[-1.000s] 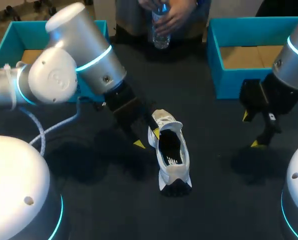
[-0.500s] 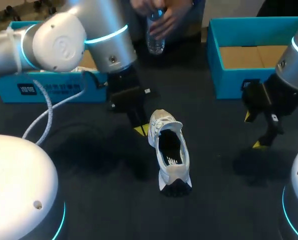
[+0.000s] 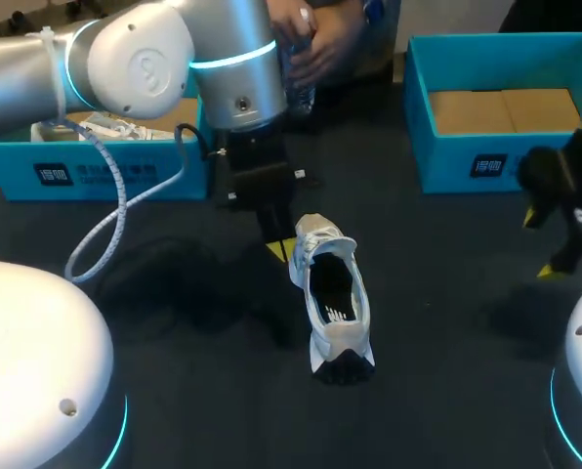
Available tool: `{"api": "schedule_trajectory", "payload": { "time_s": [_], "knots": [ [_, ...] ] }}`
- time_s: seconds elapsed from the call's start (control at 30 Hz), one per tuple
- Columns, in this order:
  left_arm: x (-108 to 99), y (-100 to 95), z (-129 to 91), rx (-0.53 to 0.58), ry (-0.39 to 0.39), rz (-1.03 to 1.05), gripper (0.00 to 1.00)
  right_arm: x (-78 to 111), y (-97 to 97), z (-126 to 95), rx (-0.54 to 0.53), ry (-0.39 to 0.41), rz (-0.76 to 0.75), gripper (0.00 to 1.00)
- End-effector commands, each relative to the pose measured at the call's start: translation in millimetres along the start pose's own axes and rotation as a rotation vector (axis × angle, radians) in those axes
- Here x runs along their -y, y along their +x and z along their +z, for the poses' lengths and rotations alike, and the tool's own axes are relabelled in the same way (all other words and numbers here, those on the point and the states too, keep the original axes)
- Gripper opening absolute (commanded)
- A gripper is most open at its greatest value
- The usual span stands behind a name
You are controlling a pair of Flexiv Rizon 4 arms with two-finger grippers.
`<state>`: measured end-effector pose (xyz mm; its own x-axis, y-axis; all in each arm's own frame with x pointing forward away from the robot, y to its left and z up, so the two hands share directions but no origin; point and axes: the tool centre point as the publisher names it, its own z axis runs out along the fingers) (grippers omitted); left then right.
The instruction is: Take the shoe out of the shoebox, open the shoe tongue, remove and reinsert the insole, then place the shoe into the shoebox
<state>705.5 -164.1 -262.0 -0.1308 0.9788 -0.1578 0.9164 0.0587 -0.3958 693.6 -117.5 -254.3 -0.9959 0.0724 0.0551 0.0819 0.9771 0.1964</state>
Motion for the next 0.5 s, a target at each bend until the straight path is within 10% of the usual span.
{"api": "schedule_trajectory", "payload": {
  "time_s": [0.03,0.5],
  "knots": [
    [-1,-0.7,0,-0.005,-0.001,0.000,0.00,11.2,9.4,-7,0.014,-0.019,-0.004,1.00],
    [13,-21.7,4,-0.125,-0.086,0.122,0.00,11.2,9.4,-7,0.014,-0.019,-0.004,1.00]
  ]
}}
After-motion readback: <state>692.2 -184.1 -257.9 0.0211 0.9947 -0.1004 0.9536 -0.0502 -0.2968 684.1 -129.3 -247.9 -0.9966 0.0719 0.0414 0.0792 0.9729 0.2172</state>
